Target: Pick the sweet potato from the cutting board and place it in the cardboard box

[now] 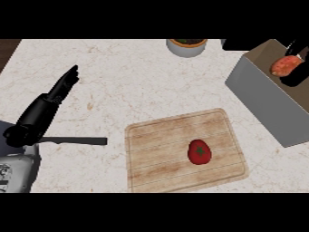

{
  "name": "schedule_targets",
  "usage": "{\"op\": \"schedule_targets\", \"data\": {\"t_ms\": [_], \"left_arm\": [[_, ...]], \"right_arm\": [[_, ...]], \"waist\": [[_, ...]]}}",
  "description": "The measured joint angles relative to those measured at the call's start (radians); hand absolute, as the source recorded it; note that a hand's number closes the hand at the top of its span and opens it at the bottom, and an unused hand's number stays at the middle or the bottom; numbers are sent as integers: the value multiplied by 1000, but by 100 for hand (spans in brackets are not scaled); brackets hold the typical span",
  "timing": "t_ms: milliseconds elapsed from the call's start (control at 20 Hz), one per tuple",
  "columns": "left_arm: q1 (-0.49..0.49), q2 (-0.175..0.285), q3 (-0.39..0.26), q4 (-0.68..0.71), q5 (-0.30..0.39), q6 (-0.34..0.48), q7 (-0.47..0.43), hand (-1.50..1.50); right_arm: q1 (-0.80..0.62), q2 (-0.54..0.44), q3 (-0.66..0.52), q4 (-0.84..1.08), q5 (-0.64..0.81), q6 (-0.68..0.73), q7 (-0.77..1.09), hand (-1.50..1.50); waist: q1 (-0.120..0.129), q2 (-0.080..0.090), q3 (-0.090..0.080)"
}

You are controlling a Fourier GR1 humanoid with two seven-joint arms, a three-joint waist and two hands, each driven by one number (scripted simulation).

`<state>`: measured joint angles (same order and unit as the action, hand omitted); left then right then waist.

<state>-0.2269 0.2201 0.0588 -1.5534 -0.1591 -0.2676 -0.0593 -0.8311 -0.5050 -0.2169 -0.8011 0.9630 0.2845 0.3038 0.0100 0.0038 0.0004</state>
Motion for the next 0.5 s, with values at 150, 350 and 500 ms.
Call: {"op": "schedule_targets", "data": {"t_ms": [150,350,500], "left_arm": [[-13,3,4,-6,5,-6,15,0],[5,-7,-7,-13,-14,5,5,0],[10,-13,-8,-9,-19,11,1,0]], "right_arm": [[16,-23,-7,51,-26,55,-68,-150],[28,-52,-24,80,-73,87,-205,-150],[27,-31,-72,55,-134,41,-278,-150]], "waist": [[0,0,0],[0,-1,0],[-5,-2,1]]}}
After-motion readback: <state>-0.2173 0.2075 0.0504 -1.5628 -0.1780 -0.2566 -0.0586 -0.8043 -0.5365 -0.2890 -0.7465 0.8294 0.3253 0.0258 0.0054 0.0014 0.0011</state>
